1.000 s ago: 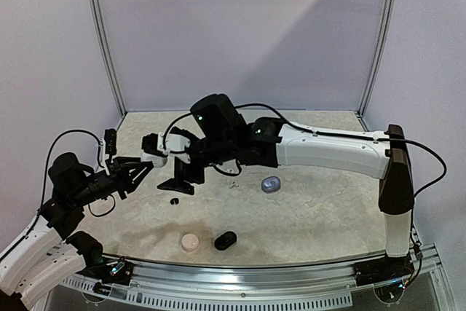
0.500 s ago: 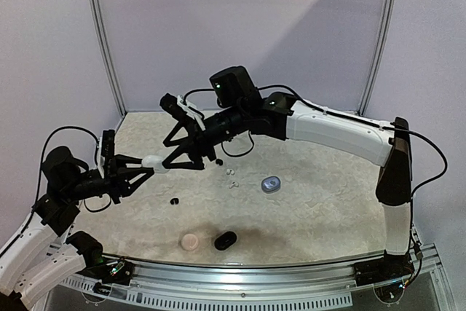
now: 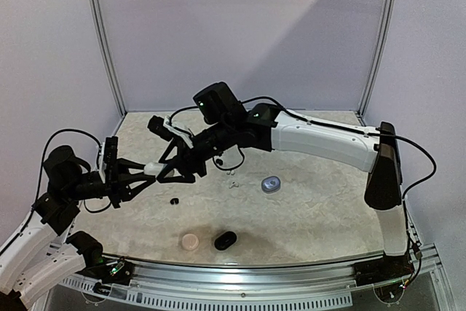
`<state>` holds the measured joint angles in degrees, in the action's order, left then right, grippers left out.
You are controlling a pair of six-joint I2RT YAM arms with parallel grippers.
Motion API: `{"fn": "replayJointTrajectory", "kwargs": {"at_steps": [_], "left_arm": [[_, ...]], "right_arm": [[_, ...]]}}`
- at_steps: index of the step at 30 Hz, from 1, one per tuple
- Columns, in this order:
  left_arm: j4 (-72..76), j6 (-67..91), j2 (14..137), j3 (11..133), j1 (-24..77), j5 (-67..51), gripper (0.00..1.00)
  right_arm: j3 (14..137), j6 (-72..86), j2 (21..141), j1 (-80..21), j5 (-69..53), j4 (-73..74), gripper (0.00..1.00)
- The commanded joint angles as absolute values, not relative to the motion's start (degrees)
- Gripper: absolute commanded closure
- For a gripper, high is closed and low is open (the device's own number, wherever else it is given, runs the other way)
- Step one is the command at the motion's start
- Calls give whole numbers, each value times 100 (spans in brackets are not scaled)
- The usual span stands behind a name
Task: Insert the wireless bluetooth earbuds into the charging case
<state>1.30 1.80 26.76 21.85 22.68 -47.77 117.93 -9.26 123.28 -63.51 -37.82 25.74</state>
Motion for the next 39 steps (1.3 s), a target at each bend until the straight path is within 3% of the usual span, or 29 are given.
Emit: {"fn": "replayJointTrajectory", "kwargs": {"at_steps": [1, 6, 17, 27, 39], "left_arm": [[-594, -560, 2686, 2406, 2370, -5064, 100], [-1341, -1638, 2643, 2519, 2431, -5027, 100], [-1833, -2241, 2637, 2487, 2470, -4967, 100], [-844, -629, 2678, 2399, 2474, -4704, 100], [-344, 1552, 2831, 2320, 2236, -3551, 100]], "right_arm": [[12021, -744, 12461, -6247, -3516, 2584, 41], [12015, -657, 12463, -6173, -3550, 2552, 45], [12023, -611, 12490, -6045, -3788, 2724, 48], [12023, -516, 12633, -6039, -3687, 2673, 50], [12475, -189, 12758, -5802, -4172, 2217, 44]]}}
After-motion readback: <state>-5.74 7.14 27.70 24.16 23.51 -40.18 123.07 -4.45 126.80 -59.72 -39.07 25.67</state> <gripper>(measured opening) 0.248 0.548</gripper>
